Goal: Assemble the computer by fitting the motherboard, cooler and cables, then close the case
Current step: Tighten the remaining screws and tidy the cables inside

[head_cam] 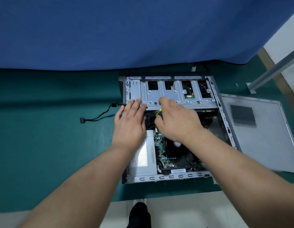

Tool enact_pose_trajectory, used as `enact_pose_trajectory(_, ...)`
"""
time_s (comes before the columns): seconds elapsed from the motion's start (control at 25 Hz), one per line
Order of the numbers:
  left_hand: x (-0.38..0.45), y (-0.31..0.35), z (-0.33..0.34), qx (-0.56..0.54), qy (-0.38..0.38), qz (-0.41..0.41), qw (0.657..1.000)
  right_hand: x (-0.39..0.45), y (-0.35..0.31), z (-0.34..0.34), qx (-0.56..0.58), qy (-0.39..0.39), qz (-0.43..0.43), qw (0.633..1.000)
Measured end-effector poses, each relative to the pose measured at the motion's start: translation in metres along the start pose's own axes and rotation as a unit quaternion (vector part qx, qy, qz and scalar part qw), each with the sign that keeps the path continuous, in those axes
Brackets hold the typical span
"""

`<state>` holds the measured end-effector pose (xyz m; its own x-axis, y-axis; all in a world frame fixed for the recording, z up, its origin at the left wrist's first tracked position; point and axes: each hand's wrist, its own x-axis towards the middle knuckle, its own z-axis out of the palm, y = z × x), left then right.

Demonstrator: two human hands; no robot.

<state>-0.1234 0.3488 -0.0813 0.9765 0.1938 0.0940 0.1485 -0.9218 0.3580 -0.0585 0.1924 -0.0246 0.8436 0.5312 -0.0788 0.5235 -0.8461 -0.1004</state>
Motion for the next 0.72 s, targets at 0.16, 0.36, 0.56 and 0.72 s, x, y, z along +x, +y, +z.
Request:
enact_pose_trajectory(0.16,-0.001,0.003,-0.008,-0.004,-0.032,-0.009,0.999,-0.004,-0.003,-0.004,-0.039,-0.003,0.063,0.997)
enact_pose_trajectory(0.36,-0.001,0.005,-0.013,-0.008,-0.046,-0.011,0.999,0.005,-0.013,-0.009,0.013,-0.063,0.17,0.983)
enact_pose_trajectory(0.56,-0.001,0.003,-0.014,-0.01,-0.055,-0.006,0.998,0.0,-0.018,-0.006,-0.031,-0.046,0.146,0.988)
enact_pose_trajectory(0.72,-0.001,0.004,-0.015,-0.013,-0.053,-0.006,0.999,0.006,-0.017,-0.013,-0.016,-0.079,0.133,0.988)
